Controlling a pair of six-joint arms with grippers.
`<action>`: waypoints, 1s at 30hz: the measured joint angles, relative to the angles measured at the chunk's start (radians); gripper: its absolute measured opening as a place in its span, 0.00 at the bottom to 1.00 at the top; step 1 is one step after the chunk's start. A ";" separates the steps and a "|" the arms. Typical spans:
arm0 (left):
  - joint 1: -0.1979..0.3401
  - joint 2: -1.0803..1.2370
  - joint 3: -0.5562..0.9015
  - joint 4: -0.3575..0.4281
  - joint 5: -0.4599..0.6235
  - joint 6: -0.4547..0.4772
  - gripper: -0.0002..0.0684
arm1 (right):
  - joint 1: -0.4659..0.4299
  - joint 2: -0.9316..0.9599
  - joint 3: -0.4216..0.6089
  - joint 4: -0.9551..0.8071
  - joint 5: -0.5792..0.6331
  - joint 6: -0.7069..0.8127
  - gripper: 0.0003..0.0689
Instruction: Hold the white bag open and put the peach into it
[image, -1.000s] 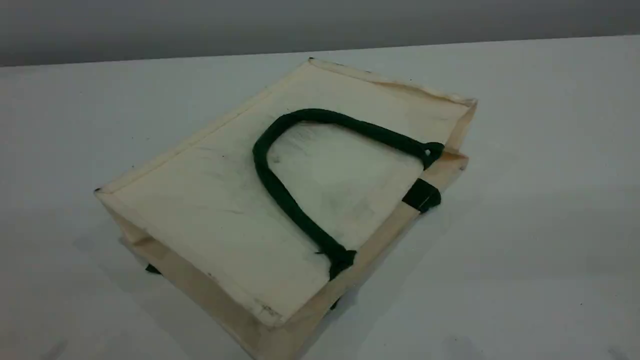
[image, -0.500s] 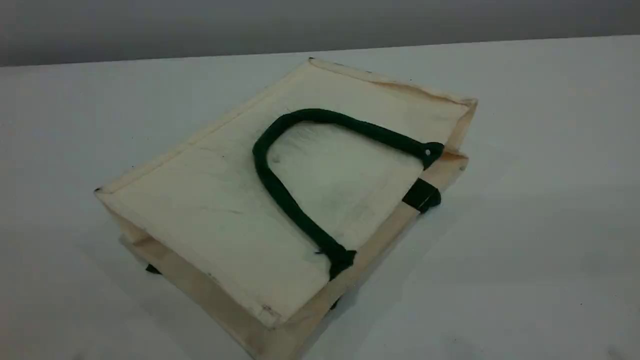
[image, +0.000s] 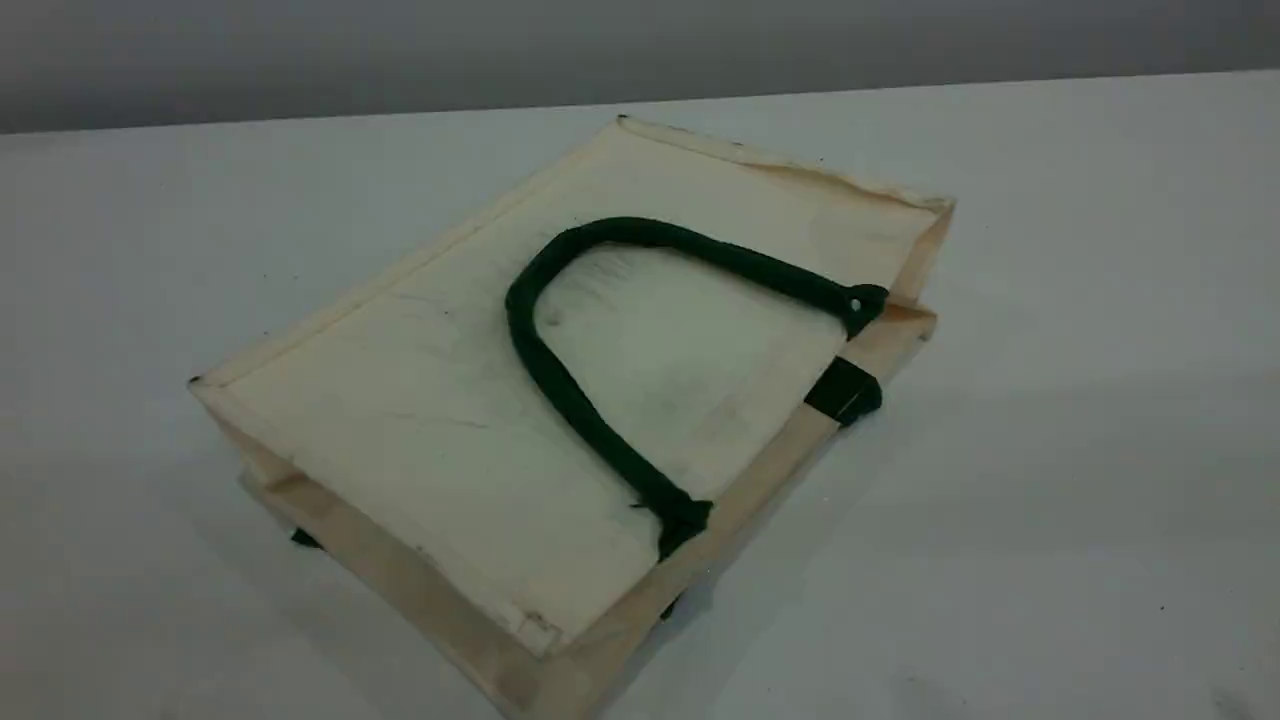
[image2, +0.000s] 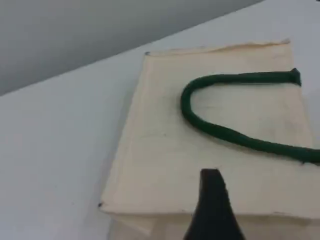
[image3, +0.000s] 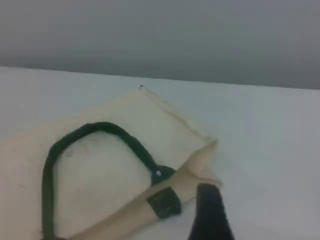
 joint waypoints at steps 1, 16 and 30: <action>0.000 0.000 0.000 0.000 0.004 -0.001 0.68 | 0.000 0.000 0.000 0.000 0.000 0.000 0.63; 0.000 0.000 0.000 0.000 0.011 -0.002 0.68 | 0.000 -0.008 0.000 -0.019 0.006 0.001 0.63; 0.000 0.000 0.000 0.001 0.011 -0.002 0.68 | -0.018 -0.160 0.000 -0.735 0.221 0.112 0.63</action>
